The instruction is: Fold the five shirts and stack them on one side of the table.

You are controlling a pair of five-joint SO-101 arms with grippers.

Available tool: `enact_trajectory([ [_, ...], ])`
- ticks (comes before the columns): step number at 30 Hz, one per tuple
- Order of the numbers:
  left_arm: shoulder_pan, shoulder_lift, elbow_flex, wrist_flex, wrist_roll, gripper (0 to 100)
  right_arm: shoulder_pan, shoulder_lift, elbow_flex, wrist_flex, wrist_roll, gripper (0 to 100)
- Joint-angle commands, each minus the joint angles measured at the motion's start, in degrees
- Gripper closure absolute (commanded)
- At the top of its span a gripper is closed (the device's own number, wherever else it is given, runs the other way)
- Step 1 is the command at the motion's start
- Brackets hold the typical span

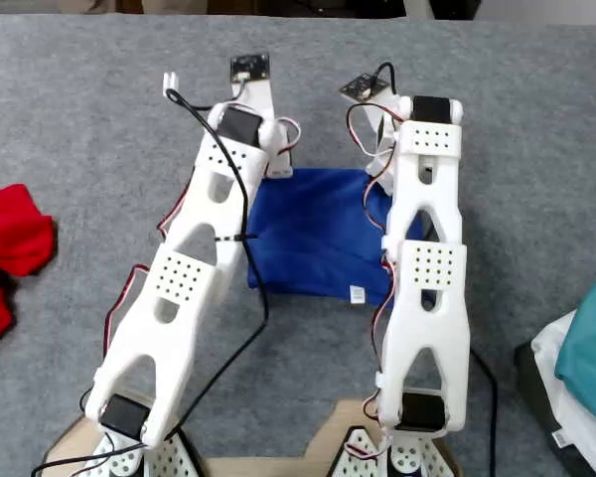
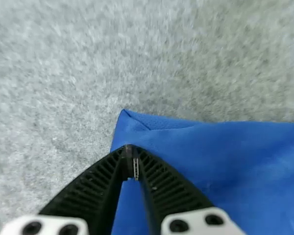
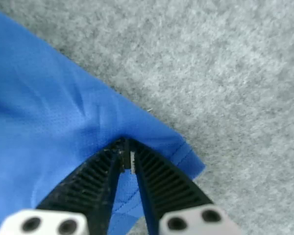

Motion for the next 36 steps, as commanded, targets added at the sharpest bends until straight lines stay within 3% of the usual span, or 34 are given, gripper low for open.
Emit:
enact_trajectory([
  [1, -2.02, 2.77, -0.44, -4.66, -0.26, 98, -0.48, -0.48, -2.95, 0.35, -0.62, 99.3],
  [5, -5.89, 4.88, -2.46, -6.86, -0.18, 98, -0.4, -0.48, -6.73, 2.64, -0.53, 99.3],
  [12, -6.68, 4.88, -2.55, -7.65, -0.26, 98, 0.66, -0.66, -12.18, 3.43, -0.53, 99.3],
  [18, -6.42, 3.82, -2.64, -6.77, -0.26, 98, 0.13, -10.33, -8.84, 3.52, -3.08, 99.3],
  [25, -6.86, -2.15, -2.55, -3.87, -0.18, 98, 0.84, -29.49, 15.6, 3.43, -8.88, 99.0],
  [32, -11.87, -5.76, -2.64, -3.43, 1.67, 98, 0.48, -50.95, 45.93, 2.99, -13.8, 99.0],
  [36, -13.63, -5.76, -2.64, -3.87, 0.62, 98, 0.66, -61.14, 62.9, -2.02, -14.33, 98.5],
])
